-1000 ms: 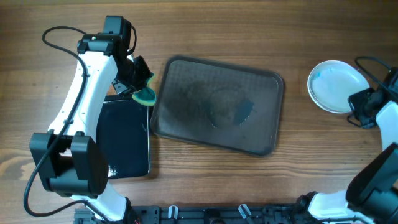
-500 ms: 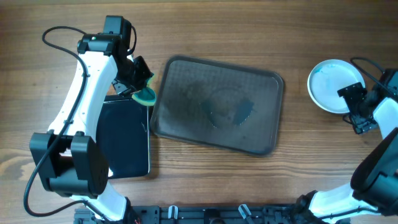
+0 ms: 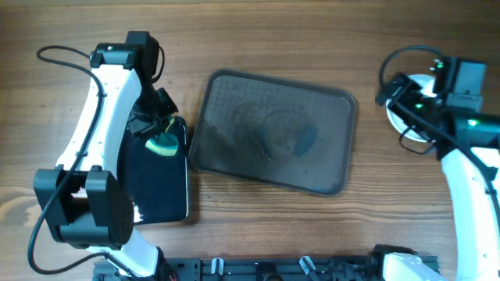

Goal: Clean dirty plates on tray and stack at the side

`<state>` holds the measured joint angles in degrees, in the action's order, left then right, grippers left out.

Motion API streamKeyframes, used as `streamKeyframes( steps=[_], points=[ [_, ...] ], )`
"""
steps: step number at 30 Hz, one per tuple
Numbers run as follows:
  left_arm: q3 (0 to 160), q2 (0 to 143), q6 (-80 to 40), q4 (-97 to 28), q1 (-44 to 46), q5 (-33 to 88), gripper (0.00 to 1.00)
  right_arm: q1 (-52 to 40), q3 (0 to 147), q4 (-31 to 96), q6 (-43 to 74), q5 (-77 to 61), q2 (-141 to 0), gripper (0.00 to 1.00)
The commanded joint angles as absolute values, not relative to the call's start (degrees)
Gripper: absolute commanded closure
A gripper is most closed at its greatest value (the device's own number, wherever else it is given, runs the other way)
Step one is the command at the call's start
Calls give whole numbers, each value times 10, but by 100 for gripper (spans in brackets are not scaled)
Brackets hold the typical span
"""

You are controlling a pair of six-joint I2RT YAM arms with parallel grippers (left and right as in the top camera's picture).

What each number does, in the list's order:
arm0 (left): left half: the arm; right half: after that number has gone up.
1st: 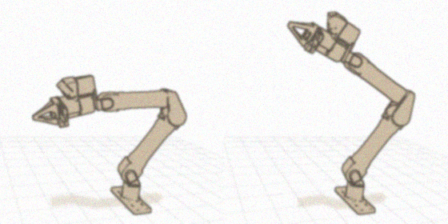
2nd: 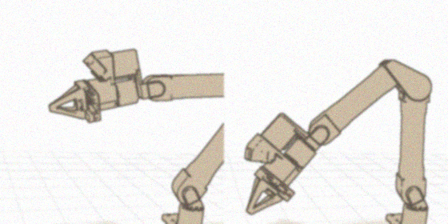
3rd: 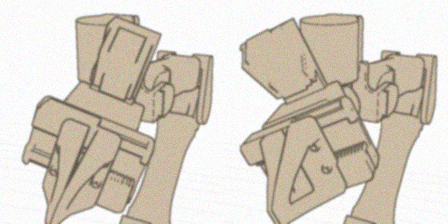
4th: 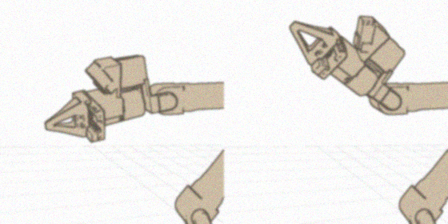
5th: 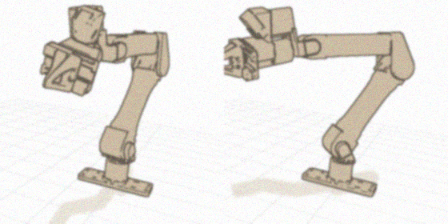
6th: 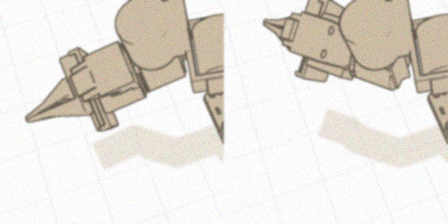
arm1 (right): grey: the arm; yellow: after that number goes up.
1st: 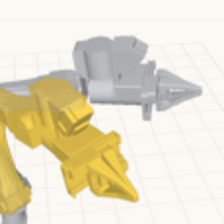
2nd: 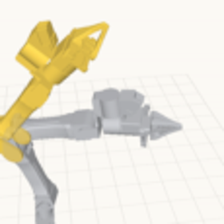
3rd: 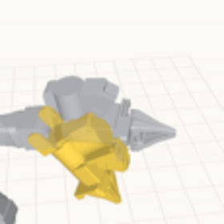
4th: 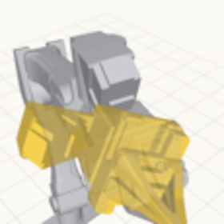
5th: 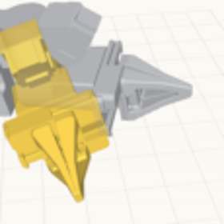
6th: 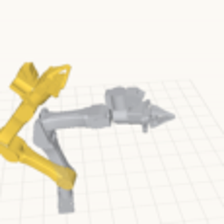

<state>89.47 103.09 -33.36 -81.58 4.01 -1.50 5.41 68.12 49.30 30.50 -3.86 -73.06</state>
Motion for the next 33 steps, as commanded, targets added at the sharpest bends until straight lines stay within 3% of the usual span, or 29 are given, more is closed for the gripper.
streamKeyframes(
  steps=[1,7,13,14,16,19,23,28,33],
  points=[
    [832,980,-335,-807,58,-31,96,11,686,496,284,-39,-720,0],
    [647,927,-365,-670,44,-31,96,-19,686,505,229,-40,-720,0],
    [610,927,-367,-597,-10,-29,95,-42,686,517,209,-46,-720,0],
    [610,927,-367,-595,-14,-29,89,-42,686,516,207,-46,-720,0],
    [610,927,-364,-595,-19,-29,40,-42,686,516,195,-46,-720,0],
    [610,927,-362,-597,-19,-24,20,-42,686,514,194,-46,-720,0],
    [619,914,-362,-606,-17,-25,14,-43,686,490,145,-48,-720,0],
    [668,811,-273,-610,15,-25,21,-51,686,368,-10,-43,-692,0],
    [688,648,-198,-606,60,-26,20,-72,686,241,-189,-11,-609,0]
  ],
)
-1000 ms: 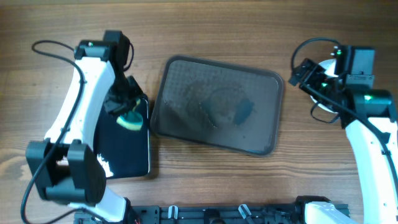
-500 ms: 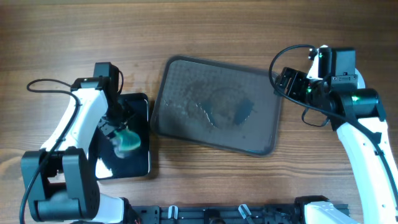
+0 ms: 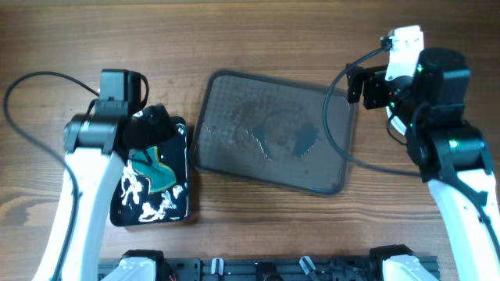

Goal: Clean dirty plates on tray and stack at the side

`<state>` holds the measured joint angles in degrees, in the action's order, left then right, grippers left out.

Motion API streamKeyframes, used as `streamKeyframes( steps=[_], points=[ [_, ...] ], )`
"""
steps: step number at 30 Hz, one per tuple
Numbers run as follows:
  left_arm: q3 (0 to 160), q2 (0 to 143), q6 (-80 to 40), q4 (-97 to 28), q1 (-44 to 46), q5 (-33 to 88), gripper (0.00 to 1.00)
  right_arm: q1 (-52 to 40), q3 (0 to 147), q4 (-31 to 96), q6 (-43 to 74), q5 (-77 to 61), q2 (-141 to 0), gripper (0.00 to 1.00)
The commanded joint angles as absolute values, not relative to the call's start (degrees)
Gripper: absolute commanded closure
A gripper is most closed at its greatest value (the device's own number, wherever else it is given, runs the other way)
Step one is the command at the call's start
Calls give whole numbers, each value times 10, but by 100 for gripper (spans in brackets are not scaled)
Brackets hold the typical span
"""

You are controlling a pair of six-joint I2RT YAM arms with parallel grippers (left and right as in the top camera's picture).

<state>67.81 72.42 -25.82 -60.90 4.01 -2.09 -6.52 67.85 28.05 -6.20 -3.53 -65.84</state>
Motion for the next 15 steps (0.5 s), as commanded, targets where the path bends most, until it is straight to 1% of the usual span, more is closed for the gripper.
streamKeyframes(
  steps=[1,4,8,10,12,14,15],
  points=[
    [688,615,-190,-606,64,-32,18,-72,686,222,-220,-5,-592,0],
    [688,527,-182,-610,65,-34,15,-72,686,189,-262,62,-537,0],
    [688,413,-167,-620,65,-44,12,-72,686,216,-283,95,-448,0],
    [688,387,-167,-632,65,-46,10,-72,686,238,-280,104,-414,0],
    [688,373,-167,-649,65,-46,10,-72,686,259,-243,142,-380,0],
    [688,373,-168,-653,65,-46,11,-72,686,287,-245,142,-374,0],
    [688,373,-170,-651,65,-46,9,-72,686,308,-245,142,-374,0]
  ],
)
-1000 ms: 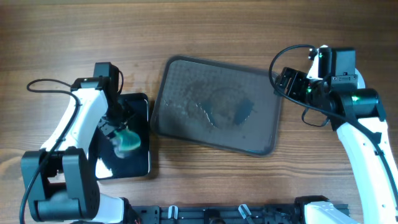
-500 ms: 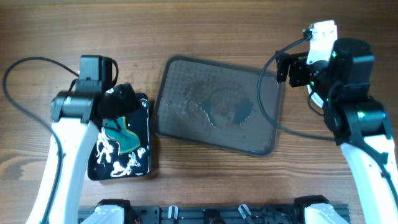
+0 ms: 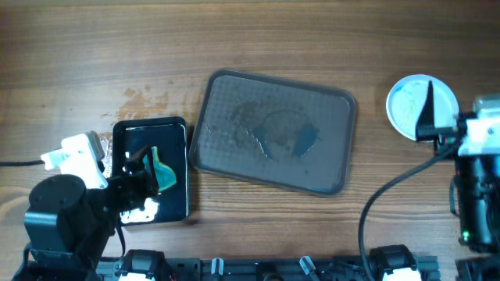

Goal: Clean dirty plates on tray and stack at the side

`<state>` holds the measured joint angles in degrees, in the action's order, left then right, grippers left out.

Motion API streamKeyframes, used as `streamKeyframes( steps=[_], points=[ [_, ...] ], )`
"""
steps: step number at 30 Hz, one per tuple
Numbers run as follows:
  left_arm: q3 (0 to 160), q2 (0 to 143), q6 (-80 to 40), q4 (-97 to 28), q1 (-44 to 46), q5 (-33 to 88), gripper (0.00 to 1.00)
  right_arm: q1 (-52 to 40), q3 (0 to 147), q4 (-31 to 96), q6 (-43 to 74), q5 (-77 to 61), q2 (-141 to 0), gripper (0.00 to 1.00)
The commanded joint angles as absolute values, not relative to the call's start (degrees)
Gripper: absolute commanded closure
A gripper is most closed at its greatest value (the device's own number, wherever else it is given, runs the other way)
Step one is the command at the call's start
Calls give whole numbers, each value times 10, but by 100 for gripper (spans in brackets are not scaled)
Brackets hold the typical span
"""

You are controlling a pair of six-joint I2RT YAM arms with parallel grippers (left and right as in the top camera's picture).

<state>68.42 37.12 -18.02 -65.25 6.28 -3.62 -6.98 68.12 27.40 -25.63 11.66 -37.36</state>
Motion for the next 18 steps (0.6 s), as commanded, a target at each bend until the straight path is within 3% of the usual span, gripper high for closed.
streamKeyframes(
  steps=[1,11,18],
  points=[
    [688,373,-169,-648,65,-46,0,-72,685,328,-245,142,-376,0],
    [688,374,-169,-646,65,-46,0,-72,674,535,-239,133,-420,0],
    [688,374,-169,-646,65,-46,0,-72,674,579,-240,93,-484,0]
  ],
)
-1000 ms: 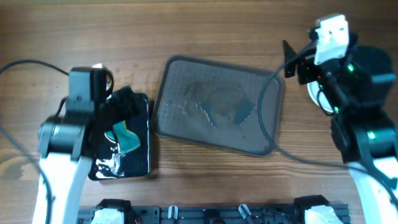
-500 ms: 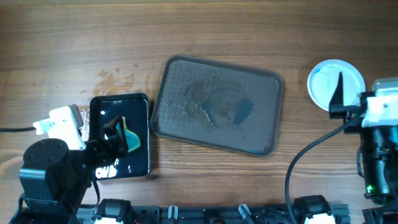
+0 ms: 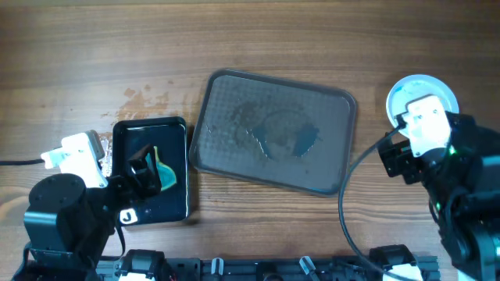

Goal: Clean dirty plates on tray and stack at the side

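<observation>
The dark grey tray [image 3: 234, 101] lies in the middle of the table with a wet smear at its centre and no plate on it. A round white-and-pale-blue plate [image 3: 414, 87] rests on the wood to the tray's right, its lower part covered by my right arm. My right gripper [image 3: 391, 153] points left just below the plate; its jaws are hidden. A teal sponge [image 3: 164, 176] lies in the black water basin [image 3: 176, 133] at the left. My left gripper [image 3: 141, 167] hangs over the basin beside the sponge, its jaws unclear.
Brown crumbs or stains [image 3: 144, 97] mark the wood above the basin. Both arm bases fill the near corners. A black rail [image 3: 266, 269] runs along the front edge.
My right arm has moved left from the table's right edge and now covers the plate's lower rim. The left arm, sponge, tray and plate have barely shifted.
First my left gripper held the sponge over the basin while the right arm was at the plate. Then the sponge was in the basin's water and the right arm hid the plate. Both arms then stood at the near corners, where they remain.
</observation>
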`<state>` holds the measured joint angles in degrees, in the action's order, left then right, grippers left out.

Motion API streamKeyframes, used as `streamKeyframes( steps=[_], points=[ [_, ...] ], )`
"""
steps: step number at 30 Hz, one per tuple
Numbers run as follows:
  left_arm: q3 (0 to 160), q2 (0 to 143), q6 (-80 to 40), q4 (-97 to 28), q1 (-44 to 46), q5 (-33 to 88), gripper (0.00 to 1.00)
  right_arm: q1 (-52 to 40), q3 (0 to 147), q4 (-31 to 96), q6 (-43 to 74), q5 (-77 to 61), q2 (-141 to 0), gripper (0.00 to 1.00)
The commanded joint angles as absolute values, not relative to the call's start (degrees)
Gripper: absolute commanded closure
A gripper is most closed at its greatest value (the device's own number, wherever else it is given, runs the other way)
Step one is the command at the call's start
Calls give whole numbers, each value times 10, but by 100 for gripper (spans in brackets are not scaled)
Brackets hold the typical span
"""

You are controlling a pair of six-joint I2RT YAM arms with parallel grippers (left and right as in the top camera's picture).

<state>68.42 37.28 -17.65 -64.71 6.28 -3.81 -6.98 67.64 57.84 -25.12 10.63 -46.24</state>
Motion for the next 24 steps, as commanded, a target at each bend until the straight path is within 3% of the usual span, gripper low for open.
streamKeyframes(
  steps=[1,24],
  points=[
    [688,374,-169,-646,65,-46,0,-72,674,579,-240,93,-493,0],
    [688,374,-169,-646,65,-46,0,-72,674,571,-240,89,-531,0]
  ],
)
